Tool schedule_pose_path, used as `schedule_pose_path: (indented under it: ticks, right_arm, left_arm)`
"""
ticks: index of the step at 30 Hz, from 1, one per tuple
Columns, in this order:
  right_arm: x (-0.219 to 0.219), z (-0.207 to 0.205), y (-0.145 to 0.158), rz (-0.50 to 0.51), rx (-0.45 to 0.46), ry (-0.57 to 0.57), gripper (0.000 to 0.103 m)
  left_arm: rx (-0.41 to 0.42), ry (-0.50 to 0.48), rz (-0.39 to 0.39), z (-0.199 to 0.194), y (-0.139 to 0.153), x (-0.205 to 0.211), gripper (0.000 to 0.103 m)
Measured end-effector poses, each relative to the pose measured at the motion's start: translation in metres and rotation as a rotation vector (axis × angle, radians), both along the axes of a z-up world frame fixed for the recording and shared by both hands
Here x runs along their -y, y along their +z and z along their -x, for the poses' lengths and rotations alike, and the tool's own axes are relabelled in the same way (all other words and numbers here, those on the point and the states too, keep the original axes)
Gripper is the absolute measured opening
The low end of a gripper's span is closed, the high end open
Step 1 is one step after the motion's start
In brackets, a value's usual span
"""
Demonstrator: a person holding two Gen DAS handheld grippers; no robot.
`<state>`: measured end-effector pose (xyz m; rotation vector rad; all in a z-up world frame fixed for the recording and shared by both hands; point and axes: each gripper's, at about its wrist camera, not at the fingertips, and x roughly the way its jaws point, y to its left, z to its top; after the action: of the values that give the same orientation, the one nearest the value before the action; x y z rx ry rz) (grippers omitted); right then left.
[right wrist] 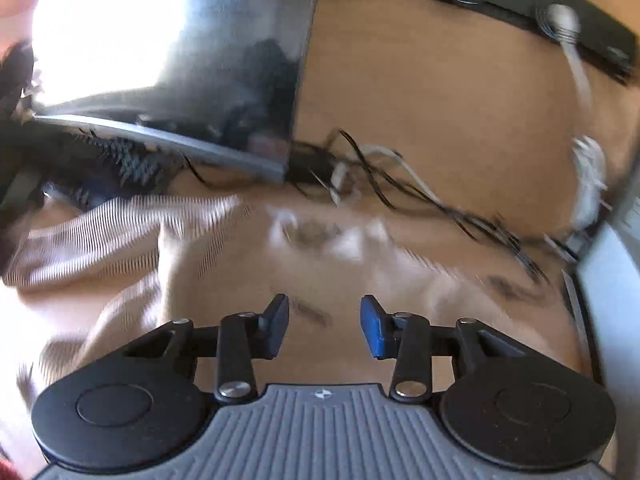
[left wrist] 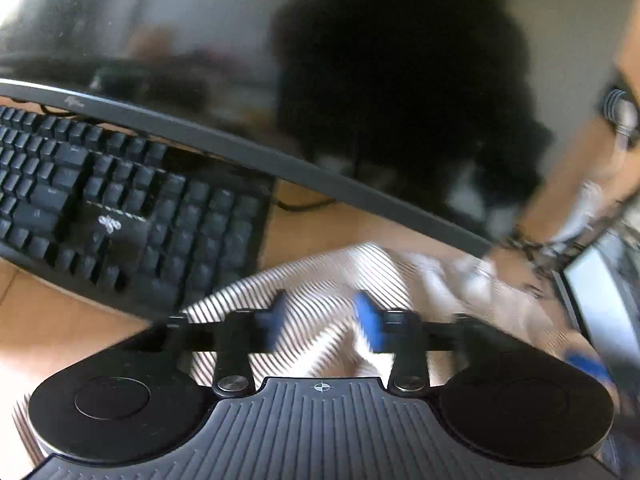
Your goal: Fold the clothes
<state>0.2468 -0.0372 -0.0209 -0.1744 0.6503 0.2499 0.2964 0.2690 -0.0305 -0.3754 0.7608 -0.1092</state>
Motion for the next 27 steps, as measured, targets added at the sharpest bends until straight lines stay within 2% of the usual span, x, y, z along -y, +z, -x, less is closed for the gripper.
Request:
schedule_pose_path:
  ticks: [2,5,8,9,10,11,13,15,17,20,21,23,24,25,26,27]
  right_arm:
    - [-0.004,-0.031,-0.003,-0.036,-0.010,0.042,0.040]
    - [-0.015,-0.072,-0.022,-0.057,-0.048,0.091,0.045]
    - [-0.025,-0.101,-0.048,-0.069,-0.135,0.151,0.046]
    - [-0.028,-0.104,-0.055,-0.065,-0.149,0.171,0.037]
    - [-0.031,-0.102,-0.056,-0.030,-0.119,0.183,0.016]
    - [-0.033,-0.100,-0.057,0.011,-0.081,0.194,0.008]
    - [-0.033,-0.103,-0.055,0.076,-0.012,0.187,0.008]
    - [-0.027,-0.116,-0.049,0.116,0.046,0.144,0.008]
    - [-0.024,-0.131,-0.055,0.140,0.044,0.130,0.008]
    - [-0.029,-0.139,-0.072,0.185,0.011,0.149,0.008]
    - [-0.030,-0.135,-0.074,0.188,0.030,0.153,0.009]
    - [-0.029,-0.124,-0.070,0.129,0.018,0.158,0.014]
    - [-0.026,-0.114,-0.064,0.085,0.009,0.154,0.027]
    - [-0.022,-0.104,-0.058,0.037,-0.001,0.148,0.036]
    - [-0.017,-0.090,-0.051,-0.002,0.004,0.145,0.053]
    - [-0.012,-0.074,-0.045,-0.031,0.014,0.138,0.065]
  left_arm:
    - [0.036,-0.034,-0.049,0.020,-0.002,0.013,0.081]
    - [0.047,-0.092,-0.124,0.045,-0.008,0.024,0.090]
    - [-0.012,-0.227,-0.100,0.059,-0.012,0.032,0.091]
    - [-0.033,-0.266,-0.086,0.062,-0.013,0.035,0.091]
    - [-0.056,-0.299,-0.070,0.067,-0.015,0.037,0.091]
    - [-0.088,-0.326,-0.049,0.070,-0.018,0.039,0.091]
    - [-0.152,-0.370,-0.012,0.075,-0.027,0.046,0.091]
    - [-0.185,-0.417,-0.012,0.081,-0.034,0.057,0.090]
    - [-0.183,-0.461,-0.040,0.088,-0.035,0.067,0.090]
    - [-0.207,-0.505,0.015,0.095,-0.038,0.074,0.090]
    - [-0.212,-0.512,0.030,0.098,-0.040,0.074,0.090]
    - [-0.224,-0.528,0.054,0.104,-0.041,0.073,0.090]
    - [-0.234,-0.539,0.068,0.106,-0.041,0.071,0.090]
    - [-0.247,-0.552,0.084,0.108,-0.041,0.069,0.090]
    - [-0.254,-0.566,0.088,0.110,-0.039,0.067,0.090]
    - [-0.258,-0.581,0.085,0.114,-0.038,0.065,0.091]
